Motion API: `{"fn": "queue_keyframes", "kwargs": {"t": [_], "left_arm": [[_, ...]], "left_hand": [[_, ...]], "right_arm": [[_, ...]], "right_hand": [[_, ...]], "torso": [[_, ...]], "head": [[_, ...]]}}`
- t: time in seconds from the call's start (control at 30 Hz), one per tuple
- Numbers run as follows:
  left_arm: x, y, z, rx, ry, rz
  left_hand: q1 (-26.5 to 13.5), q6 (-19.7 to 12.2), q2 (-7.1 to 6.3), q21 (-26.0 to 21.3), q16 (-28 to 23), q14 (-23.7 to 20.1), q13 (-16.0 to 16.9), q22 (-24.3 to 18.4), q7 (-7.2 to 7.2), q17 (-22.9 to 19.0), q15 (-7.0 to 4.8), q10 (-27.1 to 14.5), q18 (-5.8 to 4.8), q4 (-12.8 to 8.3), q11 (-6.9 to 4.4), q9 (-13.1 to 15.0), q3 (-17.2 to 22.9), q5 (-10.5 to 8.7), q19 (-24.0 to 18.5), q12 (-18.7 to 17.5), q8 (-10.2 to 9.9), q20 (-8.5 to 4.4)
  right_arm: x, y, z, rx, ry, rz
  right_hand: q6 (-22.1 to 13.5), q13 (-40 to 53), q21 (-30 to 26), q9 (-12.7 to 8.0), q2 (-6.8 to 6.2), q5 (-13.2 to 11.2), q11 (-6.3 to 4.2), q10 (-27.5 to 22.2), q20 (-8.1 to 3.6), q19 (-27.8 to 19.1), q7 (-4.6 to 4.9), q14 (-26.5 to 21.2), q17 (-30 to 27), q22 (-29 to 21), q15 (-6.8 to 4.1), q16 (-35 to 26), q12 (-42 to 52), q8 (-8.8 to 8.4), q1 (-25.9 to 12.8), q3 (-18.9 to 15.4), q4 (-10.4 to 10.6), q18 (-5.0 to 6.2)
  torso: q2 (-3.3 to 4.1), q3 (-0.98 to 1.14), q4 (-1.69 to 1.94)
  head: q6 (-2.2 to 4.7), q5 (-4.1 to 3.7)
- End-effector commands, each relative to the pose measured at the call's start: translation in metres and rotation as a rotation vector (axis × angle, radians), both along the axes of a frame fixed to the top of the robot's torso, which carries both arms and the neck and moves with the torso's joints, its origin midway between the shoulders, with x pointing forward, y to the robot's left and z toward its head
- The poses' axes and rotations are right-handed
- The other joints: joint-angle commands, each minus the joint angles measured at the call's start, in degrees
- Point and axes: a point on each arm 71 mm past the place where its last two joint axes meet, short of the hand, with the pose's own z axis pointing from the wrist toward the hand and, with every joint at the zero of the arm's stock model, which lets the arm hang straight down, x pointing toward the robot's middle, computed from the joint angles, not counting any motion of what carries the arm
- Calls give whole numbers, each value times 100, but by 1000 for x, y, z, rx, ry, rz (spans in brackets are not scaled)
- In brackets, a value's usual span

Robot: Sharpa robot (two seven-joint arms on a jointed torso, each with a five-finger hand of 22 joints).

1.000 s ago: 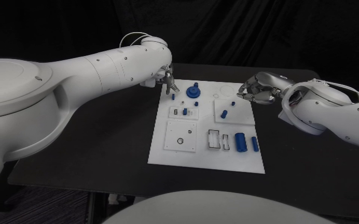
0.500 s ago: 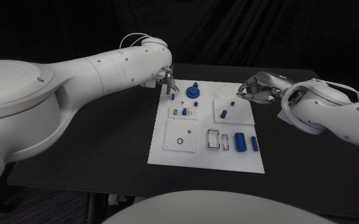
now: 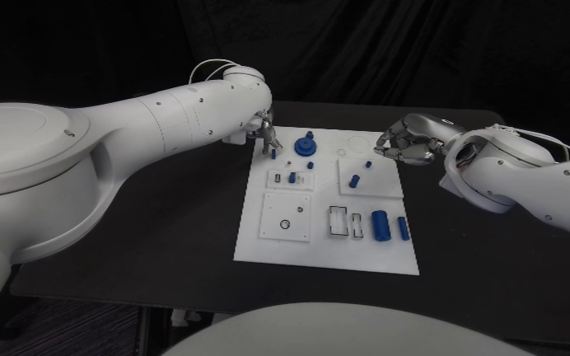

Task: Assemble the parts on the task board

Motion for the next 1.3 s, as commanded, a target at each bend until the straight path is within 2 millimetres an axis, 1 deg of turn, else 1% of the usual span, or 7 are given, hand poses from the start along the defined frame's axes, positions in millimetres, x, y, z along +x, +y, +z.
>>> {"fn": "queue_keyframes", "kwargs": {"t": [0.03,0.37,0.5,0.7,0.8,1.07,1.3], "left_arm": [[-1,-3,-2,-19,3,-7],[-1,-4,-5,-38,0,-14],[-1,-5,-6,-49,-6,-18],[-1,-7,-6,-62,-14,-23],[-1,-7,-6,-64,-15,-24],[-1,-6,-7,-52,-12,-13],[-1,-4,-8,-35,-12,3]], "left_hand": [[84,17,1,-32,15,595,1505,1160,-19,1506,20,618,48,2,12,14,46,40,-13,19,-6,39],[117,9,-5,-64,15,595,1505,1150,-22,1506,19,618,55,-3,10,44,109,84,-33,19,11,38],[134,-6,-10,-75,15,595,1505,1148,-22,1506,19,618,57,-2,10,68,156,120,-41,19,19,37],[159,-47,-53,-80,15,595,1505,1148,-19,1506,21,618,57,7,12,137,287,276,-46,19,40,38],[164,-55,-68,-85,15,595,1505,1147,-20,1506,21,618,58,7,11,158,326,323,-49,19,48,38],[190,-66,-101,-86,15,595,1505,1148,-26,1506,19,618,58,-7,8,203,414,408,-50,19,68,38],[239,-82,-136,-99,15,595,1505,1144,-35,1506,15,618,61,-38,1,255,536,450,-59,19,90,35]], "right_arm": [[0,1,1,5,-17,2],[0,0,1,5,-18,-2],[0,1,1,5,-18,-1],[0,1,1,5,-18,-1],[0,1,1,5,-18,-1],[0,2,1,6,-20,1],[0,2,1,6,-20,1]], "right_hand": [[43,122,-24,-5,-9,19,-9,-35,17,-23,-4,-25,207,788,-8,-18,-19,-26,54,30,-4,49],[48,124,-21,-5,-13,22,-9,-30,17,-20,-4,-23,209,789,-8,-16,-16,-24,58,35,-4,49],[48,124,-21,-5,-13,22,-9,-30,17,-20,-4,-23,209,789,-8,-16,-16,-24,58,35,-4,49],[52,122,-31,-6,-13,23,-9,-32,17,-24,-2,-21,212,787,-8,-12,-18,-22,60,39,-4,50],[54,124,-26,-6,-12,25,-8,-29,17,-21,-2,-23,208,788,-8,-16,-15,-21,63,42,-5,49],[54,124,-26,-6,-12,25,-8,-29,17,-21,-2,-23,208,788,-8,-16,-15,-21,63,42,-5,49],[60,124,-29,-6,-11,31,-8,-27,17,-21,-1,-19,213,788,-8,-10,-15,-19,72,51,-9,50]], "torso": [[0,2,0],[1,3,1],[0,2,-9],[-1,6,3],[-2,6,-1],[0,4,0],[0,7,3]], "head": [[-1,-12],[-1,-36],[-1,-28],[-1,-45],[-1,-38],[-1,-35],[-1,-50]]}}
